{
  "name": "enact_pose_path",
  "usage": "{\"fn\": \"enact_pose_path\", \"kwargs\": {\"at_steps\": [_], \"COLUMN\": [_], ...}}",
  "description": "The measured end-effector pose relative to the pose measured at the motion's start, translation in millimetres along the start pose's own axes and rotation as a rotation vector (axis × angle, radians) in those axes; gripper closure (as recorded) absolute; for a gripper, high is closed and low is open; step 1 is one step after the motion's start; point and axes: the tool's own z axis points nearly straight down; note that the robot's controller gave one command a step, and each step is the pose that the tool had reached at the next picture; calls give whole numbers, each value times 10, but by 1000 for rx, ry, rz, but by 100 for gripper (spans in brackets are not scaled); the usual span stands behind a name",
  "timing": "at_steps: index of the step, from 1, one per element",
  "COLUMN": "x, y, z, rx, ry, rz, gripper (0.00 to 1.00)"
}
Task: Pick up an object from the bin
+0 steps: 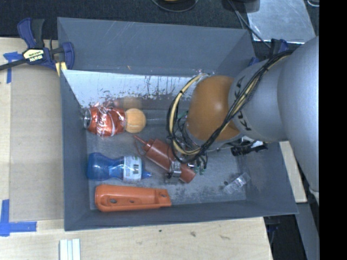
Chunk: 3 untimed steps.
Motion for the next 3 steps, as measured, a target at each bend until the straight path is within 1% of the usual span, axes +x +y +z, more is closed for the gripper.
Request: {"fn": "enact_pose_path", "kwargs": {"at_steps": [1, 3], "x": [-16, -10], "y": [-1, -3], "z": [1, -13], "rx": [1, 1], "ry": [-3, -2], "rz": [-23, -23], "gripper": [100, 100]}}
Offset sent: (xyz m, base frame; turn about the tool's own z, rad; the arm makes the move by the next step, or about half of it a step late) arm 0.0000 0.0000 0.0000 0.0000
